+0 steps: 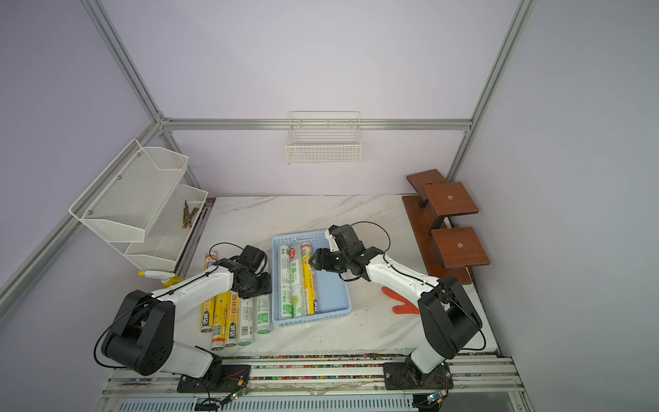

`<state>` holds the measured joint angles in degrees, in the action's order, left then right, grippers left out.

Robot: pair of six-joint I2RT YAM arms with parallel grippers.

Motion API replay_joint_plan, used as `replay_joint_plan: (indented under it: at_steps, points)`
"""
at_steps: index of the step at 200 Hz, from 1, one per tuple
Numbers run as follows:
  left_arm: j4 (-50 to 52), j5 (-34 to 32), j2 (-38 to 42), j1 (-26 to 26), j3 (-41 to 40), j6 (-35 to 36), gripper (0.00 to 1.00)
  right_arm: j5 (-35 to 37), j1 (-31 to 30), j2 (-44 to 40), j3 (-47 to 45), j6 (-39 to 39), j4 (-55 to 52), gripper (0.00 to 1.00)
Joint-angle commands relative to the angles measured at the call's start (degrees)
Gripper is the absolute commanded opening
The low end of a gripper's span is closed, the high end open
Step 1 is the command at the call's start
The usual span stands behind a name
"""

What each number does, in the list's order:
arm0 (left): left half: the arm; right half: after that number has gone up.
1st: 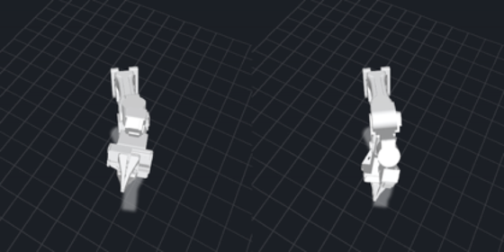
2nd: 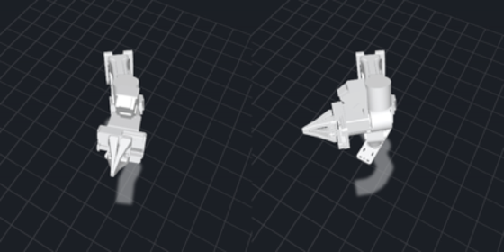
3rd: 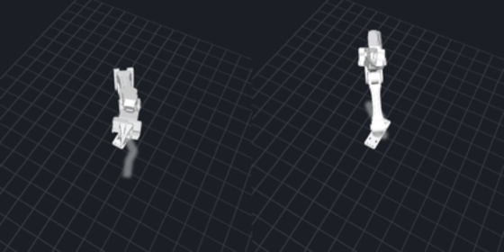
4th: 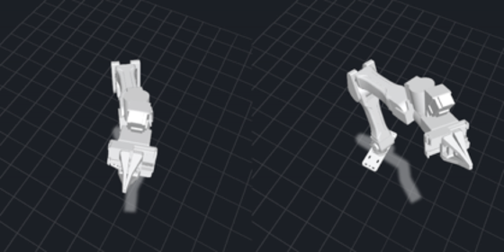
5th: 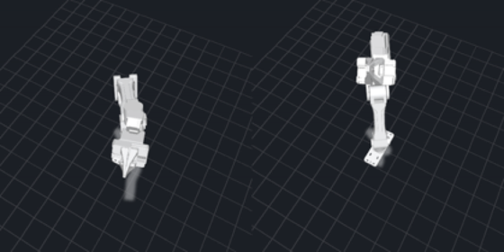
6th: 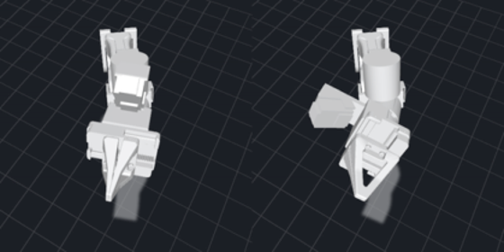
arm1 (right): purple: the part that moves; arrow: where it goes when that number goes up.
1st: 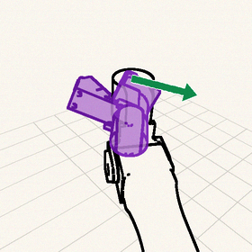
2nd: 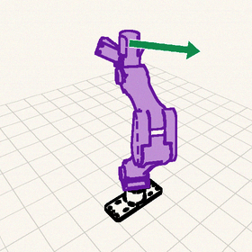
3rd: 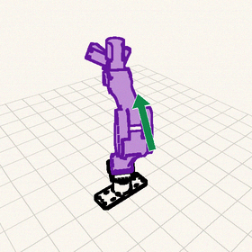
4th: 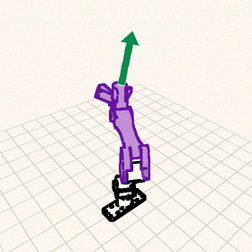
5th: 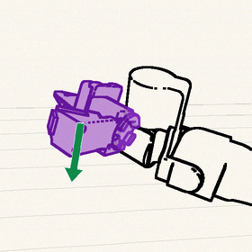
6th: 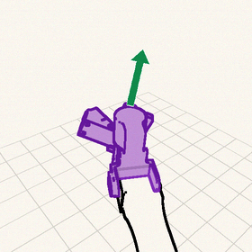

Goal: Put the plastic wrap into the basket
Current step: Pick up the plastic wrap from the center of the board.

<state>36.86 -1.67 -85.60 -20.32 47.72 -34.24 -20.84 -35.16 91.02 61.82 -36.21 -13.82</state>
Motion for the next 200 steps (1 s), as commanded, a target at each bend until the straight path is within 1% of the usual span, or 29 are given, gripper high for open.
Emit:
replay_joint_plan:
  at_steps: [1, 56, 69, 81, 100, 102, 106, 149, 169, 186, 189, 200]
  points:
    - [-1.22, -0.51, -2.39, 0.28, 1.41, 1.8, 0.61, 0.62, -0.41, -0.02, 0.84, 1.35, -1.33, 0.64]
    - [-2.23, 0.2, -4.57, 0.28, 1.22, 2.75, 0.6, 2.2, -0.43, -0.24, 0.54, 1.97, -2.17, 0.65]
    - [-2.15, 0.61, -4.48, 0.28, 1.47, 3.12, 0.57, 2.38, -0.4, -0.32, 0.34, 2.05, -2.19, 0.64]
    - [-1.86, 0.28, -4.14, 0.29, 1.62, 3.13, 0.56, 2.62, -0.29, -0.42, 0.3, 2.06, -2.4, 0.65]
    - [-1.24, 0.35, -2.95, 0.33, 2.06, 3.48, 0.53, 3.13, -0.35, -0.72, 0.25, 2.15, -2.52, 0.65]
    - [-1.19, 0.35, -2.85, 0.33, 2.1, 3.48, 0.52, 3.16, -0.35, -0.71, 0.23, 2.16, -2.59, 0.68]
    - [-1.05, 0.44, -2.35, 0.28, 2.17, 3.55, 0.52, 3.22, -0.33, -0.74, 0.23, 2.18, -2.61, 0.7]
    - [0.0, -0.13, 2.82, 0.26, 2.28, 3.39, 0.46, 3.72, -0.2, -0.72, 0.05, 2.29, -2.7, 0.7]
    - [0.61, -0.83, 4.04, 0.28, 2.37, 3.39, 0.42, 3.75, -0.13, -0.68, 0.05, 2.35, -2.7, 0.7]
    - [1.63, -1.37, 4.06, 0.29, 2.87, 3.31, 0.36, 3.87, -0.11, -0.98, -0.04, 2.39, -2.65, 0.7]
    - [1.8, -1.54, 5.81, 0.28, 2.96, 3.23, 0.35, 3.94, -0.14, -1.02, -0.09, 2.38, -2.65, 0.7]
    - [2.62, -2.09, 6.53, 0.28, 3.25, 2.9, 0.32, 4.03, -0.07, -1.19, -0.29, 2.46, -2.61, 0.71]
